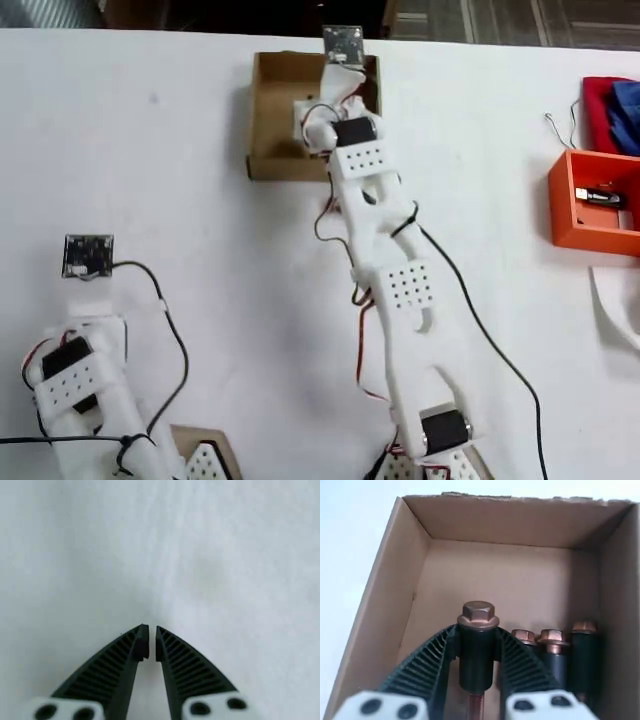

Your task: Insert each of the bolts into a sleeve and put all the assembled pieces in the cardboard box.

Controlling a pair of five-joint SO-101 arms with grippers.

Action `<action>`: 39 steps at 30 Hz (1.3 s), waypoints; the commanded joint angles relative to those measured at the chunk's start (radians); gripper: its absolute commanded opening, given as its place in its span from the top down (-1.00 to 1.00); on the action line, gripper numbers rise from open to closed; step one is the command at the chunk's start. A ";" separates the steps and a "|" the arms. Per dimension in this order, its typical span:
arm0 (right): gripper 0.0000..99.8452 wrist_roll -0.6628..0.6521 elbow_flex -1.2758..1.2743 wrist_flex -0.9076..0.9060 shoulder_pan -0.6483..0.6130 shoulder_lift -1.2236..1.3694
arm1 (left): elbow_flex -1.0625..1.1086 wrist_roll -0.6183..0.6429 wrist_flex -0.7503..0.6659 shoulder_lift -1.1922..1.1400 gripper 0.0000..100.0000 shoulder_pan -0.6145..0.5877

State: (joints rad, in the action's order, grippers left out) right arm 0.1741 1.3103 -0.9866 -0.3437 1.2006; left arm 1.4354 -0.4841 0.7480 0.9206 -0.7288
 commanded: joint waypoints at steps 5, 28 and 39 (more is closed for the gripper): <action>0.96 0.005 0.002 0.028 -0.002 -0.021 | -0.005 -0.005 -0.018 0.012 0.89 -0.006; 0.96 0.005 -0.031 -0.013 -0.012 -0.022 | -0.005 -0.005 -0.018 0.012 0.89 -0.006; 0.96 0.011 -0.028 -0.010 -0.036 -0.002 | -0.005 -0.005 -0.018 0.012 0.89 -0.006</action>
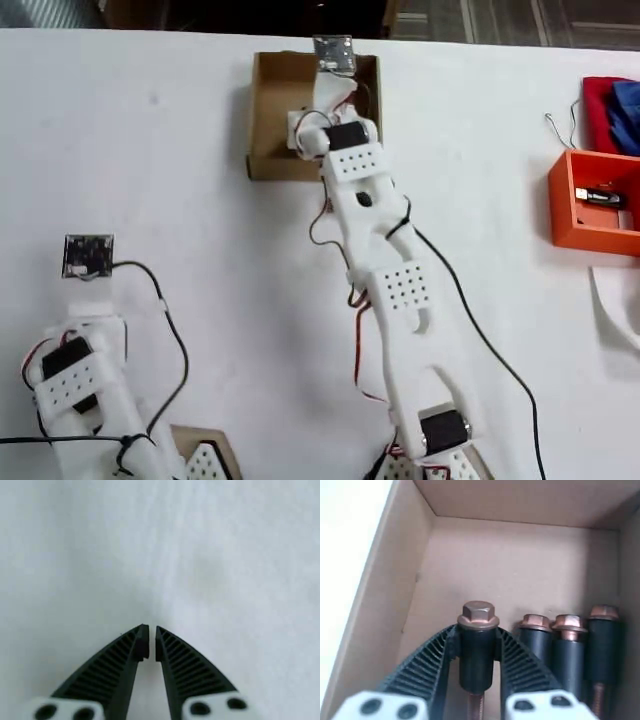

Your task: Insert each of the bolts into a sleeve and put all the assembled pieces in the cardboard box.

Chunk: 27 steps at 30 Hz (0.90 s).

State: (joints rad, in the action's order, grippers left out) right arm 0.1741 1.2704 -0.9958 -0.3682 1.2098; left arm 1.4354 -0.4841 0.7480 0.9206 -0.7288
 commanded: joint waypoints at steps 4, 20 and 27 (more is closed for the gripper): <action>0.96 0.011 0.015 -0.001 -0.008 0.018 | -0.005 -0.005 -0.018 0.012 0.89 -0.006; 0.96 0.012 0.011 0.018 -0.004 0.033 | -0.005 -0.005 -0.018 0.012 0.89 -0.006; 0.95 0.012 0.009 0.015 -0.001 0.033 | -0.005 -0.005 -0.018 0.012 0.89 -0.006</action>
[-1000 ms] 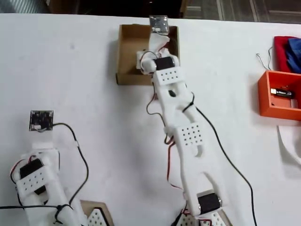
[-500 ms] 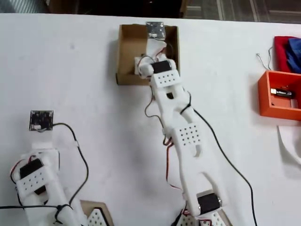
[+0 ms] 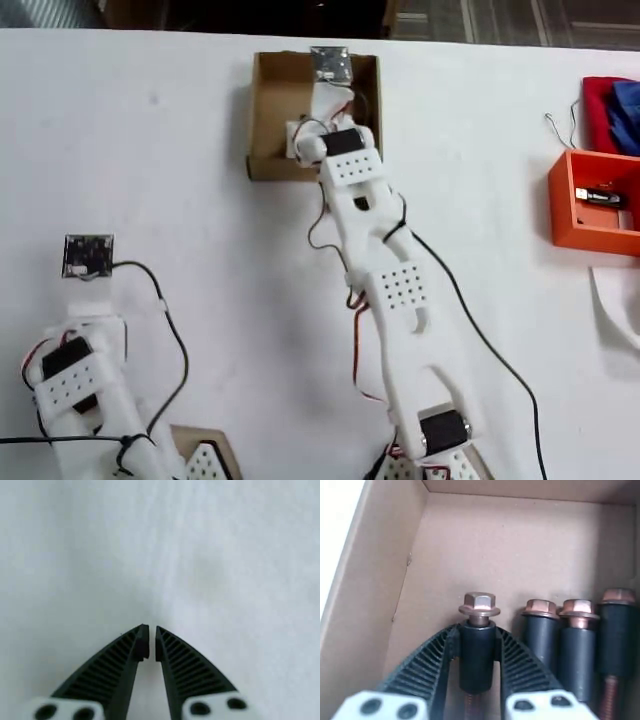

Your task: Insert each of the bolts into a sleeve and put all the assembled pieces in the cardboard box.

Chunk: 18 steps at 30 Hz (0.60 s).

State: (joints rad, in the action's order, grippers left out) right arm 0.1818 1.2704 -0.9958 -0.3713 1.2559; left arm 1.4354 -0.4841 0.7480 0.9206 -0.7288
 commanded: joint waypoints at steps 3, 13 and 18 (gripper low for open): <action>0.95 0.005 0.009 0.015 0.002 -0.013 | -0.005 -0.005 -0.018 0.012 0.89 -0.006; 0.95 0.005 0.009 -0.013 0.016 -0.012 | -0.005 -0.005 -0.018 0.012 0.89 -0.006; 0.95 0.005 0.008 -0.027 0.012 -0.008 | -0.005 -0.005 -0.018 0.012 0.89 -0.006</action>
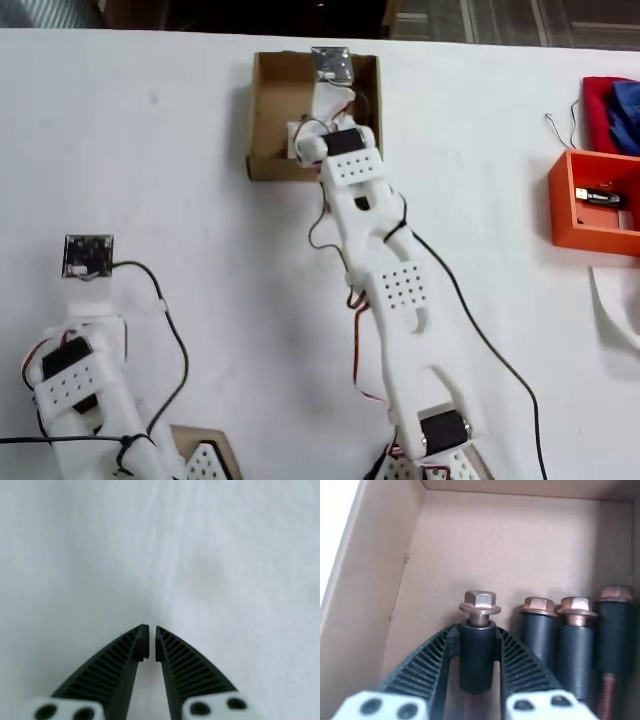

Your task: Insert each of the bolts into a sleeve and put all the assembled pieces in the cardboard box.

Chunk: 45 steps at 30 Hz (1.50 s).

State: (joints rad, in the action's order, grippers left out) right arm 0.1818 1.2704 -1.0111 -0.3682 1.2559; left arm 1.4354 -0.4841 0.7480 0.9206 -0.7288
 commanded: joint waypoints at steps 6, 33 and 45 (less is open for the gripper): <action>0.91 0.005 0.017 -0.010 0.010 0.019 | -0.005 -0.005 -0.018 0.012 0.89 -0.006; 0.81 -0.112 0.396 -0.578 0.087 -0.358 | -0.005 -0.005 -0.018 0.012 0.89 -0.006; 0.82 -0.284 0.097 -0.763 0.183 -0.656 | -0.005 -0.005 -0.018 0.012 0.89 -0.006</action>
State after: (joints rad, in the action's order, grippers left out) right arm -0.0453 1.5113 -1.7461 -0.1903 0.7572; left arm 1.4354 -0.4841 0.7480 0.9206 -0.7288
